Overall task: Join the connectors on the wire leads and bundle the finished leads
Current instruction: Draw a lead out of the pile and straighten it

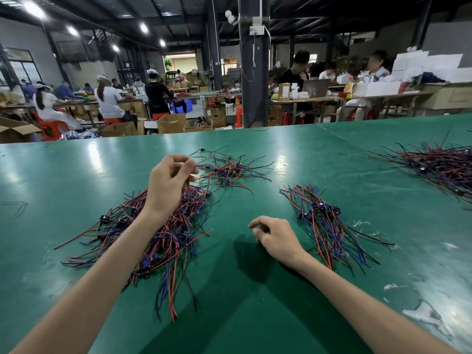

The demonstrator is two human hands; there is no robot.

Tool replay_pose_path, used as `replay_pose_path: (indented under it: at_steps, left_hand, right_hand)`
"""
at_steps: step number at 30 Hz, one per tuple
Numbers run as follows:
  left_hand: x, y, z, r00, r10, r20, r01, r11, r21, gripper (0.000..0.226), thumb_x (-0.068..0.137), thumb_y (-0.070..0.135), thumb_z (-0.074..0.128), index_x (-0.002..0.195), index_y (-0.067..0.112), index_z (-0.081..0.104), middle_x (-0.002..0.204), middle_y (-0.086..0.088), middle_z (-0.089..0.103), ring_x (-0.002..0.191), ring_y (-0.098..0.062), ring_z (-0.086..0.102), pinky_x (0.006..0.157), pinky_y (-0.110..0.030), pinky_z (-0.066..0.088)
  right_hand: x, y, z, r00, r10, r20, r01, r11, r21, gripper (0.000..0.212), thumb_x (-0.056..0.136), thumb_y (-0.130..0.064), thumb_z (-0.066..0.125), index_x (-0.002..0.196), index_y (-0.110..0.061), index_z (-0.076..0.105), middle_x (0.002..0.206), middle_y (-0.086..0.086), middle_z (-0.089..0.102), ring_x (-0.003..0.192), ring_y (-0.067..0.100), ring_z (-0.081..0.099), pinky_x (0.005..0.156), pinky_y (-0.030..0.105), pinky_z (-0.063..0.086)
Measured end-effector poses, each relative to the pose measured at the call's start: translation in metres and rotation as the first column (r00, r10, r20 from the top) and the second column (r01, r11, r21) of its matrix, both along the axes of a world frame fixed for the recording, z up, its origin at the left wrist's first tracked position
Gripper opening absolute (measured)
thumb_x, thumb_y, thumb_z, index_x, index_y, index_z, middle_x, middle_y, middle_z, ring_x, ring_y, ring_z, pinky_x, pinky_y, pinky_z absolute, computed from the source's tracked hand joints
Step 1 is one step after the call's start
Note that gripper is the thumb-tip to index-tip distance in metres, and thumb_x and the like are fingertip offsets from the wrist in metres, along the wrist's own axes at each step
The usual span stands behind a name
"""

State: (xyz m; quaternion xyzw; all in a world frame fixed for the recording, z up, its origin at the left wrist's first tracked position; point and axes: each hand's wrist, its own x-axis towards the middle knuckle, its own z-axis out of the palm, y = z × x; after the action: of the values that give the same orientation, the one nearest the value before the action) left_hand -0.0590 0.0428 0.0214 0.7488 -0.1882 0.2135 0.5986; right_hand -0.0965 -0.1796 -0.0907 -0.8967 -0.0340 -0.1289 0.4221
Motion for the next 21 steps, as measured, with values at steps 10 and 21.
replay_pose_path:
  at_steps: [10,21]
  left_hand:
    - [-0.033,-0.081,-0.030,0.722,-0.515,-0.462,0.062,0.713,-0.698,0.011,0.097,0.013,0.048,0.095,0.003,0.053,0.074,-0.008,0.067,0.047,-0.007,0.052,0.043,-0.016,0.048]
    - [-0.039,-0.090,-0.052,0.147,-0.917,-0.372,-0.141,0.353,-0.925,0.022,0.092,0.011,0.044,0.094,-0.007,0.057,0.070,-0.016,0.060,0.036,-0.009,0.046,0.037,-0.016,0.047]
  right_hand:
    - [-0.008,-0.001,0.021,0.994,0.102,-0.046,-0.057,0.817,0.573,0.012,0.092,-0.009,0.058,0.089,-0.012,0.070,0.063,0.004,0.058,0.043,0.007,0.044,0.043,0.018,0.035]
    - [-0.005,-0.008,0.035,0.980,0.186,-0.070,-0.054,0.589,0.807,0.013,0.084,-0.019,0.067,0.086,-0.008,0.074,0.080,0.012,0.061,0.058,0.012,0.042,0.053,0.020,0.033]
